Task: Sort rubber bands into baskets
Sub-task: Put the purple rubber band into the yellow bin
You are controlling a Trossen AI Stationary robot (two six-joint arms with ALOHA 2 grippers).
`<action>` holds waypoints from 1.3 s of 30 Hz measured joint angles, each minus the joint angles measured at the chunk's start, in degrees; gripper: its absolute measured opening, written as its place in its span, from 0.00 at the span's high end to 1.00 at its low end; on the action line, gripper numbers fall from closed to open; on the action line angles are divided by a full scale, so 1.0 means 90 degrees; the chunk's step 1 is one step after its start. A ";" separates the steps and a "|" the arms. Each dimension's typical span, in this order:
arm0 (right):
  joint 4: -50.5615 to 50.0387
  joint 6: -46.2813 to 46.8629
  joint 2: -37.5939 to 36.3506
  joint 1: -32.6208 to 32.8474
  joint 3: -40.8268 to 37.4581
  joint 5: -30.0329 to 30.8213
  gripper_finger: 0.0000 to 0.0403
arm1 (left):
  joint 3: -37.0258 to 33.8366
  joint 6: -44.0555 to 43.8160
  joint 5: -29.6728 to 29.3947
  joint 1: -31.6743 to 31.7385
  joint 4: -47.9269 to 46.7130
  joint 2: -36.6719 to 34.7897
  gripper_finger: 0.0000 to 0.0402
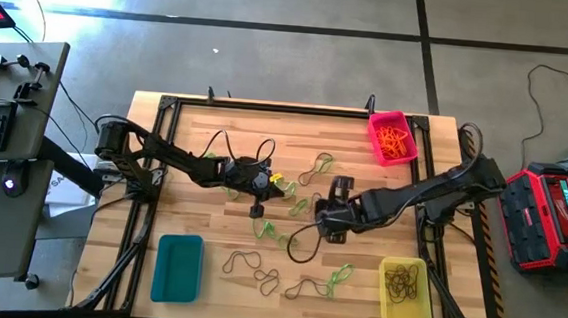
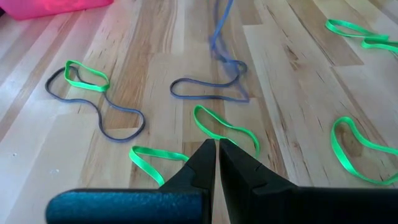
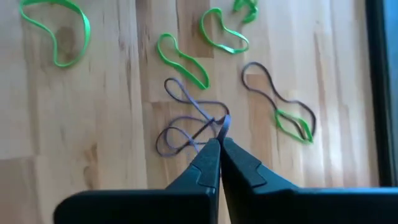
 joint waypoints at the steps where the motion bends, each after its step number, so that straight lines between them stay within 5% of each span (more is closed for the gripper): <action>1: -0.0240 0.0185 0.0000 0.0077 0.0145 0.0035 1.00 | 0.0000 0.0000 0.0000 0.0000 -0.0009 0.0000 0.97; 16: -0.4349 0.4280 -0.0003 0.1716 0.2087 -0.0229 1.00 | 0.0000 0.0168 0.0002 -0.0002 -0.0024 0.0000 0.97; 30: -0.4315 0.7849 -0.0083 0.3692 0.2805 -0.2664 1.00 | 0.0002 0.0168 0.0005 -0.0002 -0.0027 0.0000 0.97; 39: -0.4312 1.0204 -0.0073 0.4602 0.2466 -0.3043 1.00 | 0.0002 0.0168 0.0006 -0.0002 -0.0029 0.0000 0.97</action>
